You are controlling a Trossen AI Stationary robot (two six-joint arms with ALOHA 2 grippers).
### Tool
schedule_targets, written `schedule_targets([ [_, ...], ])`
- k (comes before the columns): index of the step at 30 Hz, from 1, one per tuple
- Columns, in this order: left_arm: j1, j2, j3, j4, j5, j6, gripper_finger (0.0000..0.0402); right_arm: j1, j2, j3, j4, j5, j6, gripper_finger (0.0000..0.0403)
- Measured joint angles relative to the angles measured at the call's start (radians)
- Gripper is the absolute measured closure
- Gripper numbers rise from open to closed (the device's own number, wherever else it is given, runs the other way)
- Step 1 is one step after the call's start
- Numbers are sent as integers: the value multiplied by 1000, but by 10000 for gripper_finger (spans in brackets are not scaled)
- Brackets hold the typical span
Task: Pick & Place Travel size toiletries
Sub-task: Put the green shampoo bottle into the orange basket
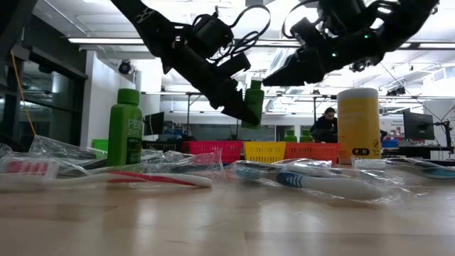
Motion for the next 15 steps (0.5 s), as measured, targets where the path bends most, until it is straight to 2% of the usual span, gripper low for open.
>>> schedule_targets([
  [8,0,0,0,-9,-1,-1,311,0,126,83,-15,0,-2,211],
  [15,0,0,0,-10,-3,-1,311,1,129,85,-10,2,-1,224],
])
